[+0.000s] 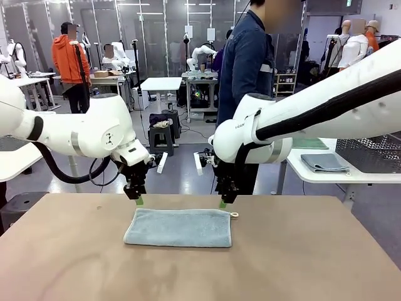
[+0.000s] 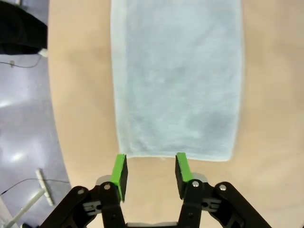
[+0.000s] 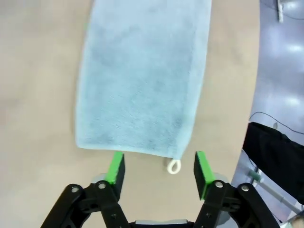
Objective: Fold the towels and place them in the basket.
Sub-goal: When a person lays out a Towel with hook on the table, fold it in half twice.
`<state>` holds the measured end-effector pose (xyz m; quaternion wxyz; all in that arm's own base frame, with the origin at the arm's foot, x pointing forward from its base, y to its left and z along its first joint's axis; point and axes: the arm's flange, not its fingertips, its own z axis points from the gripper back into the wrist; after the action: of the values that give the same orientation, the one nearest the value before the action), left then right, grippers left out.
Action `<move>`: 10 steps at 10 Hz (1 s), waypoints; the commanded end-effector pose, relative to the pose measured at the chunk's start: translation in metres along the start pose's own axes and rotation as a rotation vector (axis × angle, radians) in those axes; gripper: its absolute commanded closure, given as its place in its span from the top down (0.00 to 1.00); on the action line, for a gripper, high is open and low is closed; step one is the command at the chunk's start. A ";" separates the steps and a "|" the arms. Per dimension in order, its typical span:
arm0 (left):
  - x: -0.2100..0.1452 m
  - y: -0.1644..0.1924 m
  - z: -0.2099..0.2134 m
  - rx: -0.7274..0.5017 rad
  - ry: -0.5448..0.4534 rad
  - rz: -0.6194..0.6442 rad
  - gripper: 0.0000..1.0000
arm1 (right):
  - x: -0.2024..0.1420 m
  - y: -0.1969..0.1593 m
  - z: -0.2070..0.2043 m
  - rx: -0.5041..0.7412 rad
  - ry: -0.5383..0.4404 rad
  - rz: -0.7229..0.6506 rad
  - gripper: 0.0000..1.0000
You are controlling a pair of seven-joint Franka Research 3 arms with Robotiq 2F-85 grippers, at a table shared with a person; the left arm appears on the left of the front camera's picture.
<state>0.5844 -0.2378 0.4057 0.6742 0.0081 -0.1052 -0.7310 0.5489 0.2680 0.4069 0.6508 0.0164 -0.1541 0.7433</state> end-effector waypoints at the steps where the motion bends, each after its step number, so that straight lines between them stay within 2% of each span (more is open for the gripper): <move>1: -0.012 -0.036 0.042 0.004 -0.029 0.025 0.73 | 0.022 0.046 0.028 -0.015 -0.006 -0.118 0.97; 2: -0.022 -0.038 0.053 0.028 -0.063 0.024 1.00 | 0.029 0.054 0.033 -0.033 -0.015 -0.176 0.97; 4: -0.043 -0.038 0.063 0.051 -0.132 0.005 1.00 | 0.033 0.056 0.050 -0.074 -0.048 -0.389 0.97; 5: -0.050 -0.050 0.070 0.053 -0.164 0.016 1.00 | 0.045 0.064 0.061 -0.056 -0.209 -0.540 0.97; 6: -0.058 -0.045 0.070 0.066 -0.180 -0.007 1.00 | 0.048 0.061 0.067 -0.101 -0.227 -0.616 0.97; 8: -0.067 -0.047 0.071 0.073 -0.209 -0.047 1.00 | 0.061 0.061 0.080 -0.223 -0.259 -0.922 0.97; 9: -0.069 -0.048 0.073 0.071 -0.226 -0.060 1.00 | 0.061 0.064 0.078 -0.221 -0.233 -1.050 0.97; 10: -0.073 -0.048 0.075 0.078 -0.247 -0.063 1.00 | 0.053 0.071 0.076 -0.166 -0.224 -1.191 0.97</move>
<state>0.5405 -0.1588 0.4631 0.6440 -0.0453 -0.1938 -0.7387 0.4715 0.2875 0.4843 0.9084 0.1350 -0.2640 0.2949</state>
